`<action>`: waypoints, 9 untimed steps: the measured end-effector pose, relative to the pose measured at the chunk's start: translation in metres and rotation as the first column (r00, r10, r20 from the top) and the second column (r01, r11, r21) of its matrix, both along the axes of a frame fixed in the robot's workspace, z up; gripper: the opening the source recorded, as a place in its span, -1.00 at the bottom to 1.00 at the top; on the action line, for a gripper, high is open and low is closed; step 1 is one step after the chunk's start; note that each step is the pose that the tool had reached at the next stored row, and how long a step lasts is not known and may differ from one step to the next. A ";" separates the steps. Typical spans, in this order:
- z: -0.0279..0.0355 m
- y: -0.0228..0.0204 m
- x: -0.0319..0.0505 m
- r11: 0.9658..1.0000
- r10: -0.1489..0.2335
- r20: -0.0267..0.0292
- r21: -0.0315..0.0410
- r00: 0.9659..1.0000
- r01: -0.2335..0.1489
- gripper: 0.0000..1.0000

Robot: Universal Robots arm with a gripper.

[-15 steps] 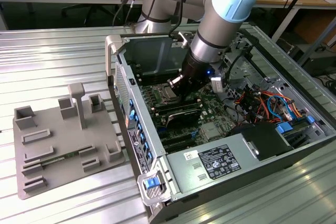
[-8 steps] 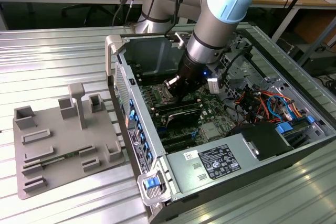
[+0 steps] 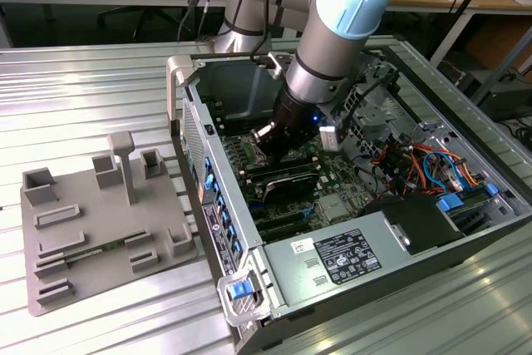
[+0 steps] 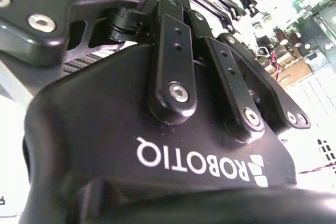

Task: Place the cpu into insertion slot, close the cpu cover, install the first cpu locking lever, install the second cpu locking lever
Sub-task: 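Install the second cpu locking lever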

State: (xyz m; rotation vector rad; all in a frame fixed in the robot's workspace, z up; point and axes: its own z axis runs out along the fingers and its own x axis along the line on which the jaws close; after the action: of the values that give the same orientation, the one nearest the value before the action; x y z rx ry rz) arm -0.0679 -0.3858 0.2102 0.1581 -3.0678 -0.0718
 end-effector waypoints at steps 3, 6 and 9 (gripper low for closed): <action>-0.0007 0.0000 -0.0059 1.000 0.000 0.000 0.004 1.000 0.000 -0.79; -0.0010 0.0000 -0.0105 1.000 0.000 0.000 0.005 1.000 0.000 -0.79; -0.0012 0.0000 -0.0127 1.000 0.000 0.000 0.005 1.000 0.000 -0.79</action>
State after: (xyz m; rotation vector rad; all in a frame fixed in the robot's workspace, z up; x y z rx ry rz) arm -0.0806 -0.3858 0.2090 0.1586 -3.0678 -0.0790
